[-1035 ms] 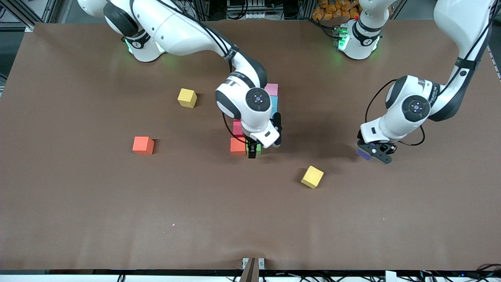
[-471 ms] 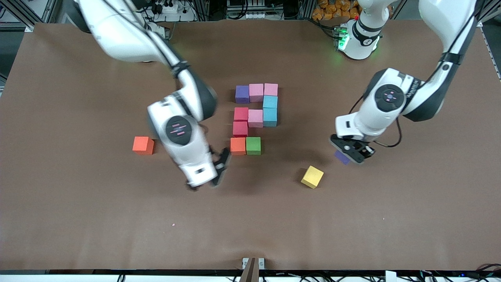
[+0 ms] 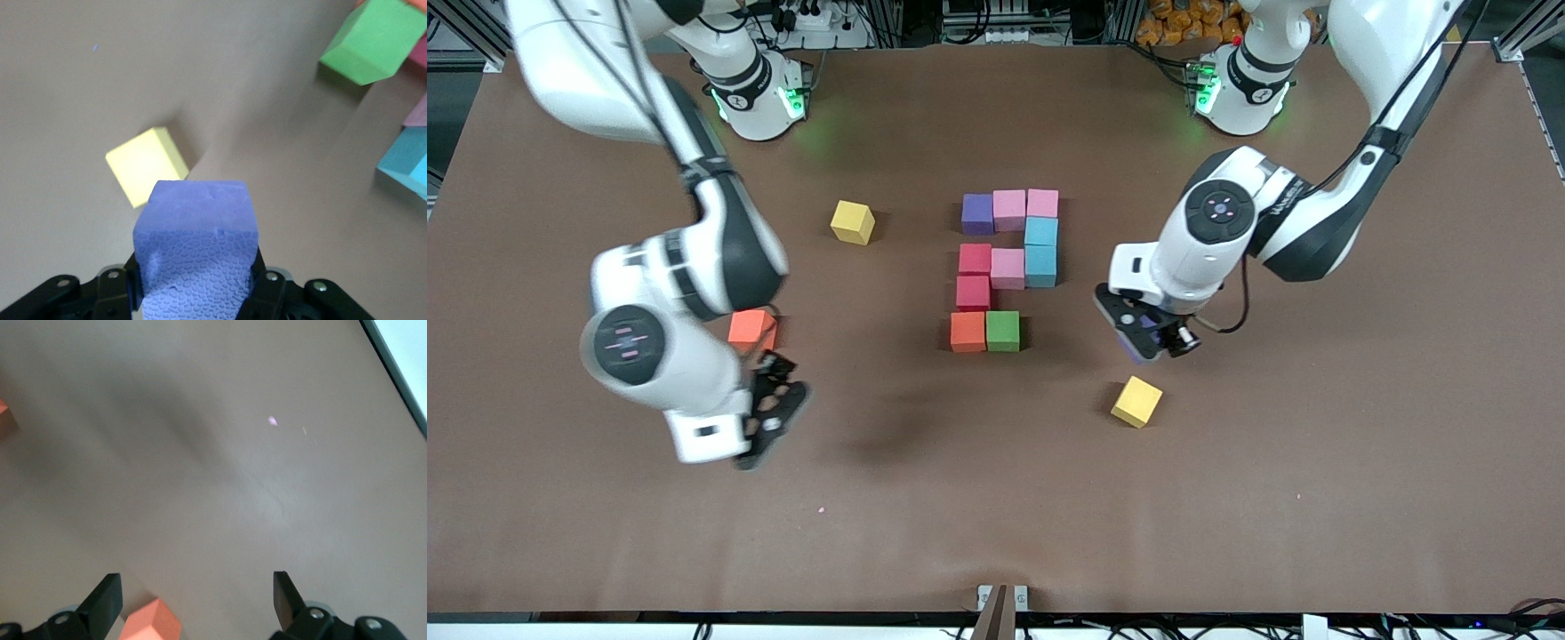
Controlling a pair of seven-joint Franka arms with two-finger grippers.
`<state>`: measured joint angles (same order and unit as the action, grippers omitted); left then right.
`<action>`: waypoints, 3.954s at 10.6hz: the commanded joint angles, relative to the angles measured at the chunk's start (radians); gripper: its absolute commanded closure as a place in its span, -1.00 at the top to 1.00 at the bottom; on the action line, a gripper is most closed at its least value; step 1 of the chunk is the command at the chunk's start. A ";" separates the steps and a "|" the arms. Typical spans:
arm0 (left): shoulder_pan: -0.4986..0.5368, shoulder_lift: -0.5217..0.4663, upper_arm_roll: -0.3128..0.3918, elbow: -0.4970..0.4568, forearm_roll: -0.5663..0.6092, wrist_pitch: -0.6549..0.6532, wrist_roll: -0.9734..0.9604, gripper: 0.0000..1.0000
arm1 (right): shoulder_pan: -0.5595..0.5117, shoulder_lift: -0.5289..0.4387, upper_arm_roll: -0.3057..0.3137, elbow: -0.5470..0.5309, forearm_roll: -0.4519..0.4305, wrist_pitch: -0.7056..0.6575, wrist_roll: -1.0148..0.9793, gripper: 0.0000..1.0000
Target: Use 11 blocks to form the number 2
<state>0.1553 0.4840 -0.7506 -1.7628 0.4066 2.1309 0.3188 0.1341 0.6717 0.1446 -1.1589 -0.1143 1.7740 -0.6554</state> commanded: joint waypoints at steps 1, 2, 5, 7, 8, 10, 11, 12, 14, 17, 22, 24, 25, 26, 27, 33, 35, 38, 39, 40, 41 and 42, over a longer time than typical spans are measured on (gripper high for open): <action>-0.049 0.102 0.008 0.104 0.038 -0.032 0.106 0.19 | -0.063 -0.047 0.009 -0.042 0.045 -0.068 0.045 1.00; -0.077 0.135 0.008 0.132 0.069 -0.032 0.111 0.19 | -0.076 -0.082 0.006 -0.088 0.045 -0.082 0.077 1.00; -0.157 0.197 0.026 0.143 0.173 -0.032 0.128 0.24 | -0.117 -0.223 0.004 -0.296 0.045 -0.074 0.187 1.00; -0.218 0.200 0.054 0.143 0.202 -0.032 0.184 0.21 | -0.155 -0.317 0.006 -0.433 0.047 -0.064 0.224 1.00; -0.252 0.208 0.080 0.143 0.199 -0.032 0.189 0.20 | -0.186 -0.348 0.006 -0.482 0.048 -0.055 0.224 1.00; -0.321 0.215 0.123 0.154 0.199 -0.032 0.190 0.20 | -0.237 -0.411 0.006 -0.571 0.109 -0.048 0.223 1.00; -0.348 0.226 0.149 0.164 0.204 -0.032 0.197 0.20 | -0.235 -0.450 0.004 -0.621 0.113 -0.035 0.223 1.00; -0.370 0.231 0.155 0.166 0.195 -0.032 0.200 0.19 | -0.235 -0.501 0.004 -0.695 0.114 0.006 0.224 1.00; -0.378 0.261 0.155 0.184 0.202 -0.032 0.201 0.19 | -0.231 -0.581 0.004 -0.798 0.114 0.056 0.241 1.00; -0.399 0.294 0.155 0.207 0.202 -0.032 0.203 0.19 | -0.187 -0.653 0.004 -0.837 0.114 0.056 0.359 1.00; -0.509 0.318 0.273 0.256 0.187 -0.034 0.276 0.21 | -0.162 -0.655 -0.019 -0.730 0.117 0.084 0.435 1.00; -0.513 0.318 0.275 0.256 0.198 -0.032 0.286 0.21 | -0.147 -0.669 -0.059 -0.696 0.117 0.078 0.435 1.00; -0.517 0.326 0.275 0.259 0.198 -0.032 0.319 0.21 | -0.136 -0.681 -0.075 -0.677 0.117 0.071 0.435 1.00; -0.517 0.329 0.275 0.273 0.190 -0.032 0.331 0.21 | -0.131 -0.682 -0.088 -0.644 0.117 0.042 0.435 1.00; -0.520 0.331 0.275 0.276 0.182 -0.032 0.327 0.21 | -0.131 -0.679 -0.094 -0.581 0.117 -0.023 0.435 1.00; -0.526 0.363 0.275 0.306 0.120 -0.023 0.203 0.22 | -0.122 -0.681 -0.134 -0.437 0.142 -0.228 0.523 1.00; -0.528 0.363 0.275 0.302 0.103 -0.023 0.136 0.33 | -0.085 -0.682 -0.134 -0.427 0.119 -0.225 0.637 1.00; -0.540 0.364 0.275 0.304 0.103 -0.023 0.137 0.32 | -0.065 -0.681 -0.132 -0.406 0.039 -0.214 0.669 1.00; -0.551 0.369 0.277 0.304 0.104 -0.023 0.134 0.33 | -0.065 -0.681 -0.140 -0.407 0.041 -0.208 0.669 1.00; -0.553 0.369 0.277 0.304 0.104 -0.023 0.134 0.35 | -0.068 -0.681 -0.157 -0.407 0.051 -0.199 0.660 1.00; -0.551 0.369 0.277 0.304 0.104 -0.023 0.137 0.44 | -0.076 -0.681 -0.164 -0.412 0.057 -0.182 0.655 1.00; -0.551 0.369 0.277 0.305 0.103 -0.022 0.134 0.50 | -0.076 -0.679 -0.165 -0.415 0.065 -0.176 0.655 1.00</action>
<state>-0.3830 0.8425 -0.4828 -1.4853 0.5278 2.1199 0.4629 0.0525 -0.0079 -0.0093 -1.5779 -0.0557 1.5912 -0.0056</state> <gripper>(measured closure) 0.282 0.000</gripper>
